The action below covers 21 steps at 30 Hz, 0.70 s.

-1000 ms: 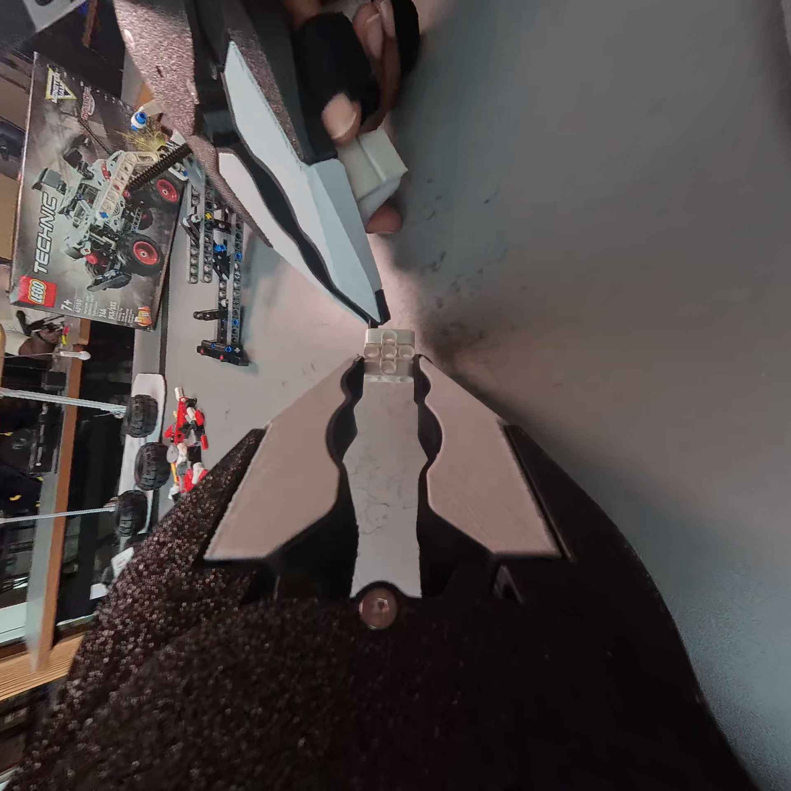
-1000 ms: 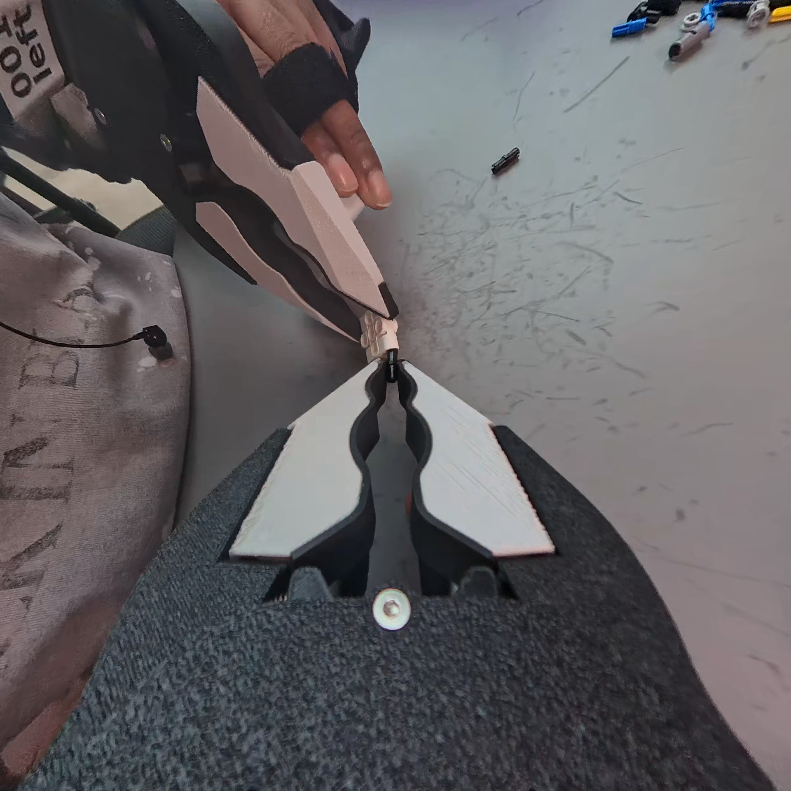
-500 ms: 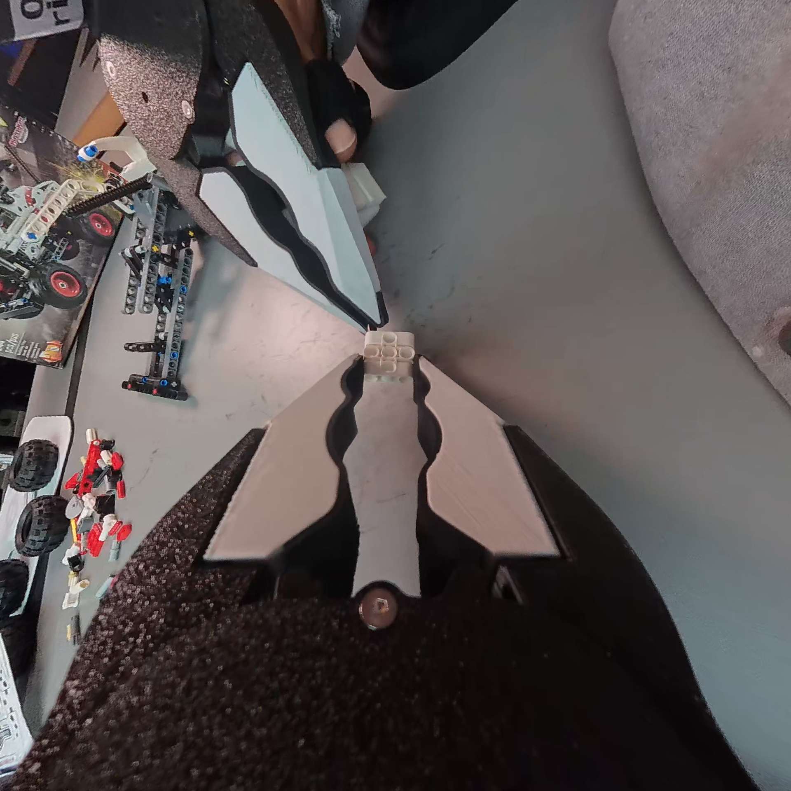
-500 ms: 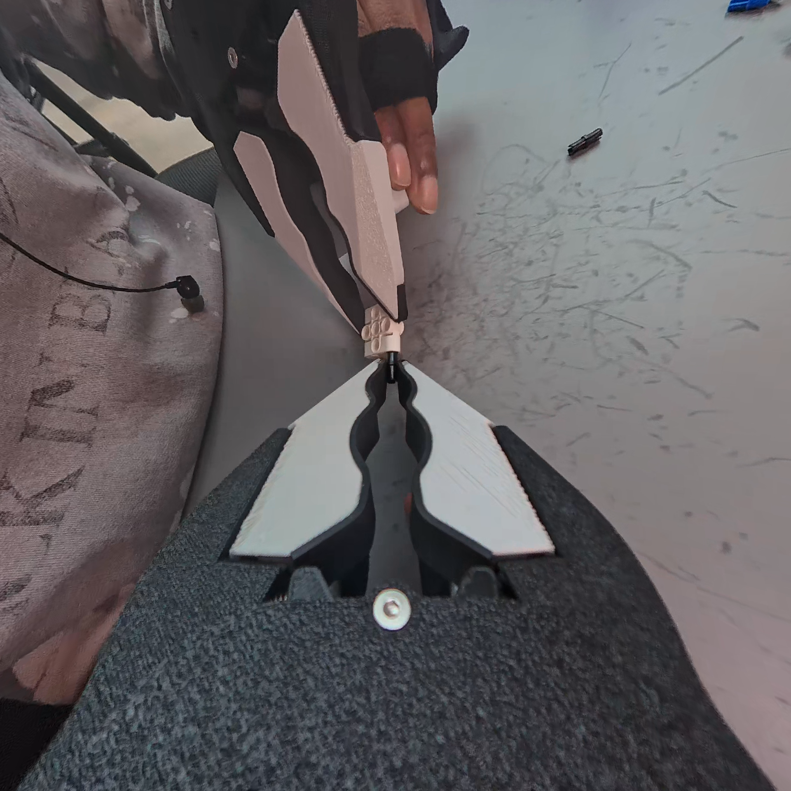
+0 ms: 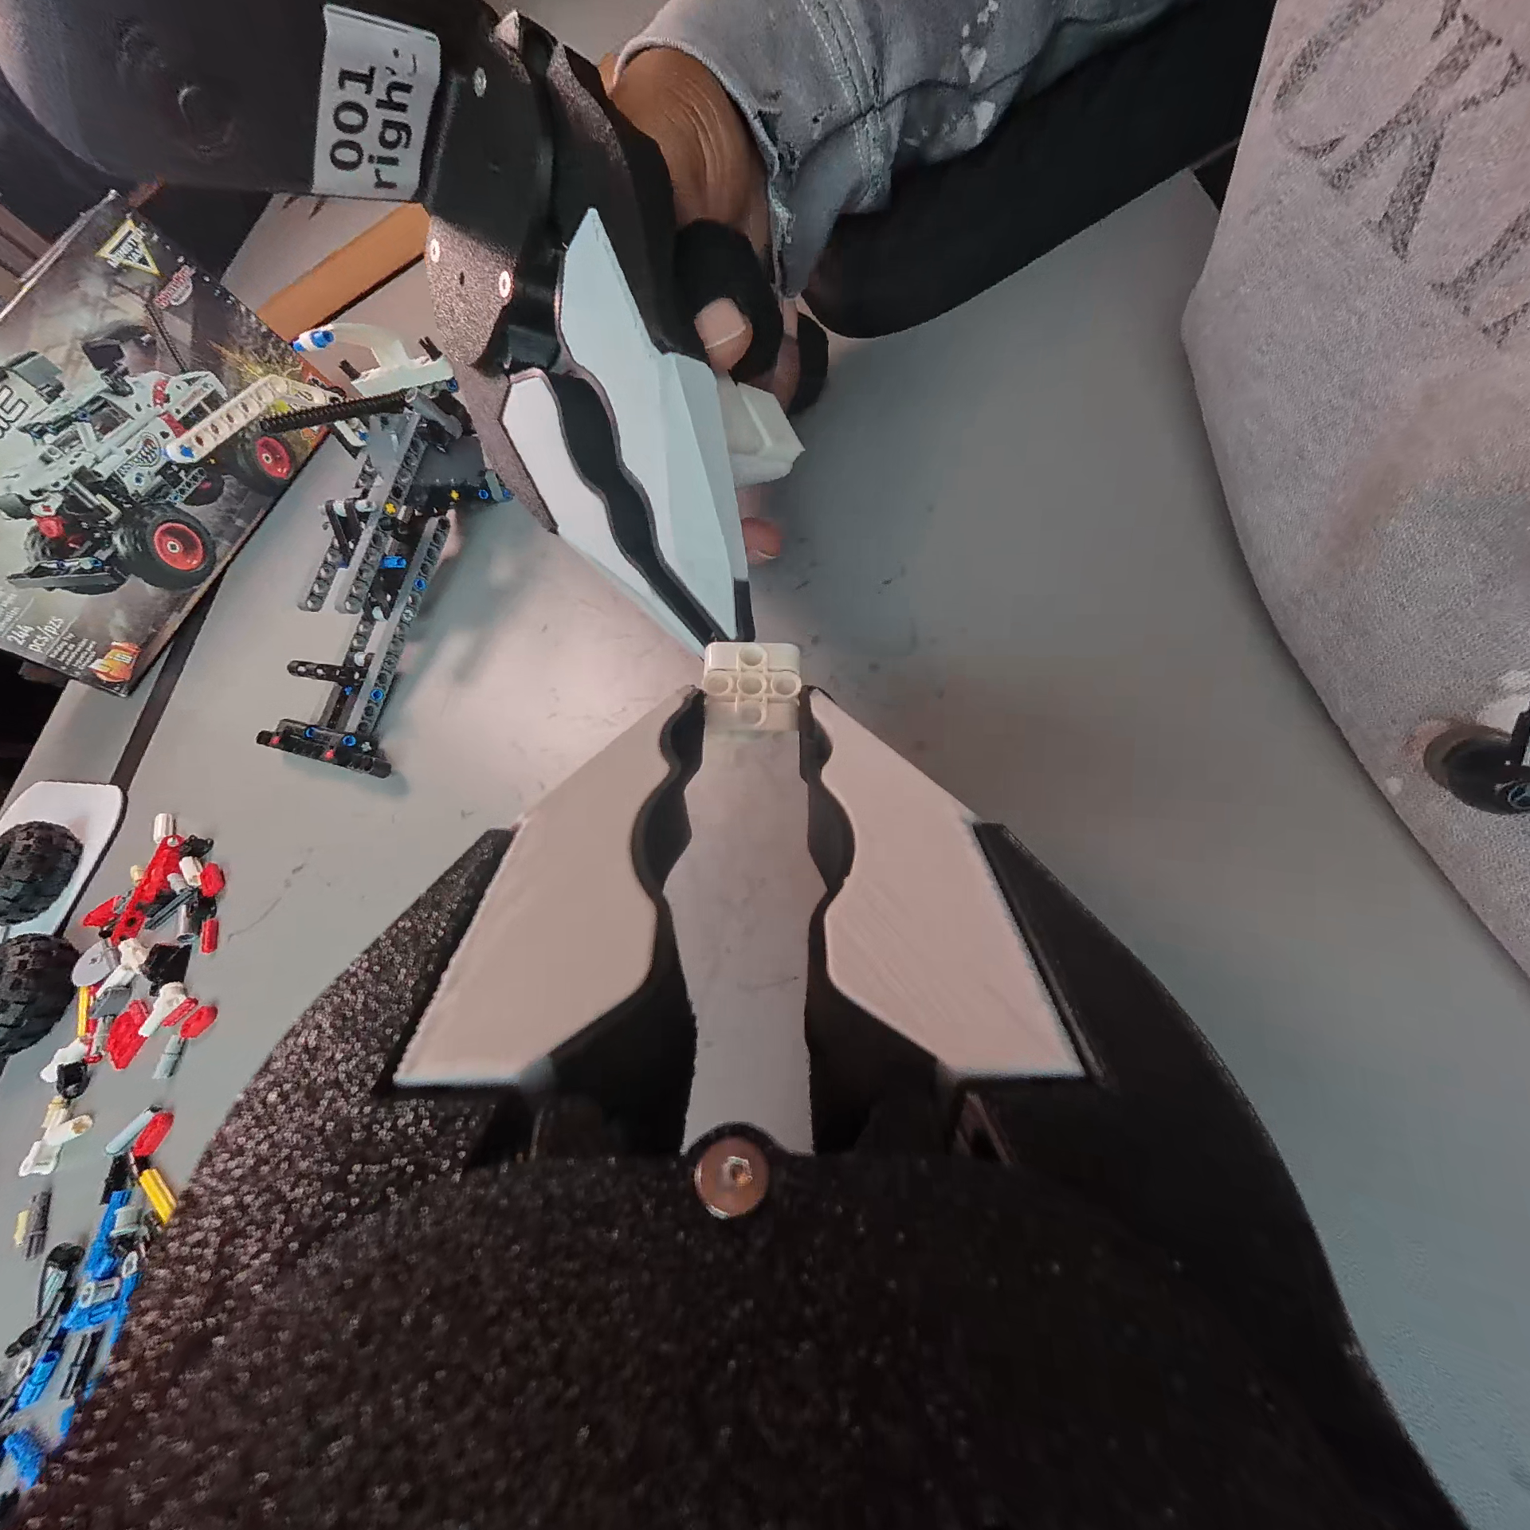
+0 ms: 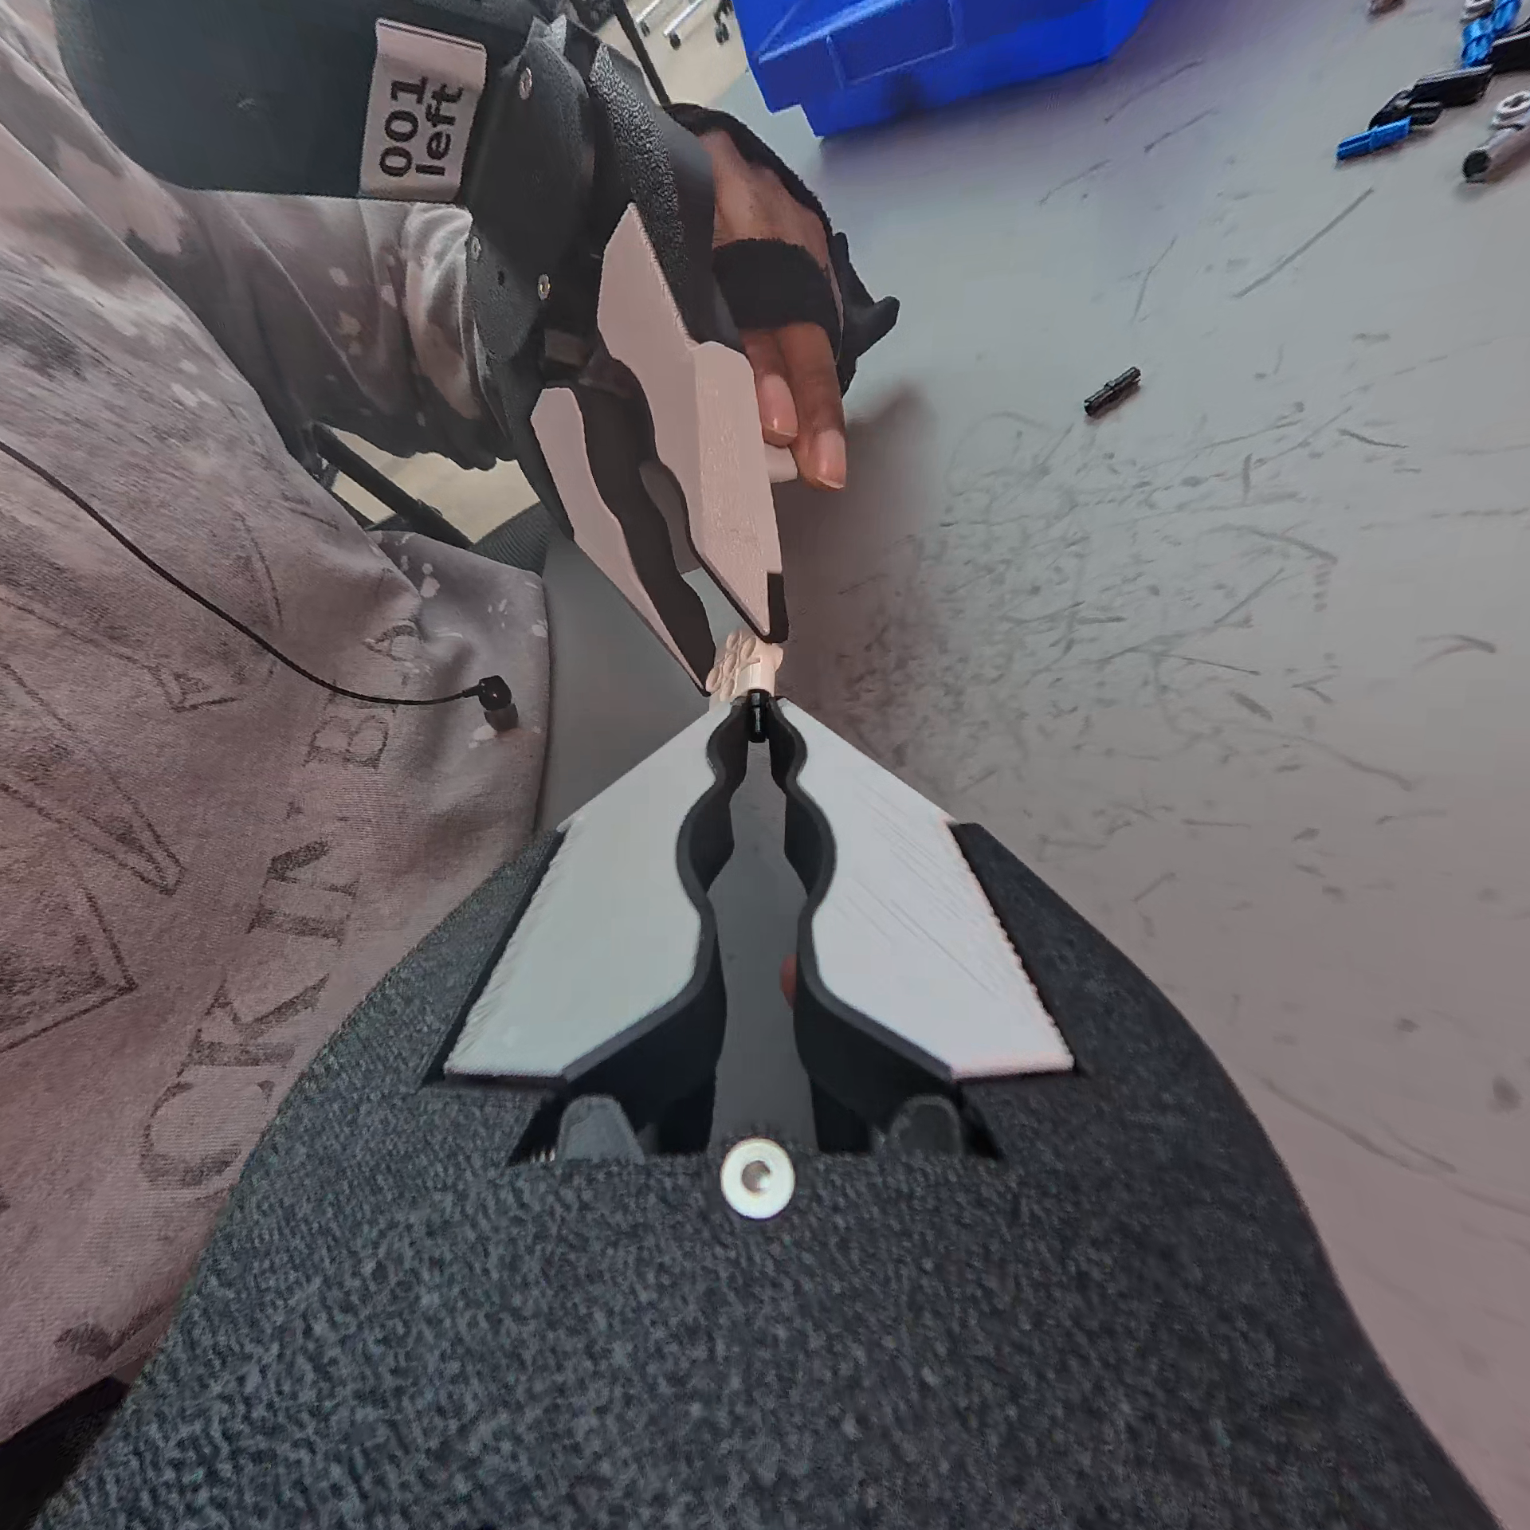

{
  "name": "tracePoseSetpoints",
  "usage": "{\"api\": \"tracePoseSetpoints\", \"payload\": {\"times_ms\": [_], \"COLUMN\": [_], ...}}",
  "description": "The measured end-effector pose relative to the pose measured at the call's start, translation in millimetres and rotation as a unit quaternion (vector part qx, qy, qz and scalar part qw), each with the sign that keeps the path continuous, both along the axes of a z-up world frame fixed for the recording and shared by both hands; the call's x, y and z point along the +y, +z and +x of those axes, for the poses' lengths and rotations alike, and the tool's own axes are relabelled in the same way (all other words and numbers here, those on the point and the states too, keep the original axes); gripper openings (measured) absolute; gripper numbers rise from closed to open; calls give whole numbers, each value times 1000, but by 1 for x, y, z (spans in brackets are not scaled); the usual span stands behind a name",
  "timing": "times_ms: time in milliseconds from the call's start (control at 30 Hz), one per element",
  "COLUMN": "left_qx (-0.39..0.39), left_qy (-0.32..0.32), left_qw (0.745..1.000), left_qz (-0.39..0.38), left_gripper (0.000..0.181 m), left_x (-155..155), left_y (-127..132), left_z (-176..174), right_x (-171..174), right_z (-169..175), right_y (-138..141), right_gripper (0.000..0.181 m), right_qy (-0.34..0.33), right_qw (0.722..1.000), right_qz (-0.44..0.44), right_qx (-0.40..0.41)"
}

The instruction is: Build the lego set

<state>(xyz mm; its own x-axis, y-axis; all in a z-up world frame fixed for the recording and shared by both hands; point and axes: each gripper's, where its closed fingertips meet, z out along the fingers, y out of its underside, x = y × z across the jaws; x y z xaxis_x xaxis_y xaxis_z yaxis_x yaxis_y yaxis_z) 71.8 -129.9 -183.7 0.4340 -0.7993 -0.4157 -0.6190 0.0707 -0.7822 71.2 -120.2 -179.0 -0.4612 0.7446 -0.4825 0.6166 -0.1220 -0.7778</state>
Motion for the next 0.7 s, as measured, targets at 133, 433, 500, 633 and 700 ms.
{"api": "tracePoseSetpoints", "payload": {"times_ms": [133,433,500,633,700], "left_qx": [42,20,34,45,40], "left_qy": [2,86,102,117,115], "left_qw": [999,995,992,988,987], "left_qz": [11,46,60,94,108], "left_gripper": [23,24,24,24,24], "left_x": [-1,25,28,31,31], "left_y": [-10,11,12,19,26], "left_z": [-2,-27,-30,-33,-29], "right_x": [-2,32,27,33,34], "right_z": [-2,-16,-19,-30,-32], "right_y": [-8,24,22,21,17], "right_gripper": [3,14,19,25,29], "right_qy": [-3,-95,-93,-135,-142], "right_qw": [1000,993,993,987,987], "right_qz": [-12,-58,-62,-72,-60], "right_qx": [-22,46,40,42,38]}}
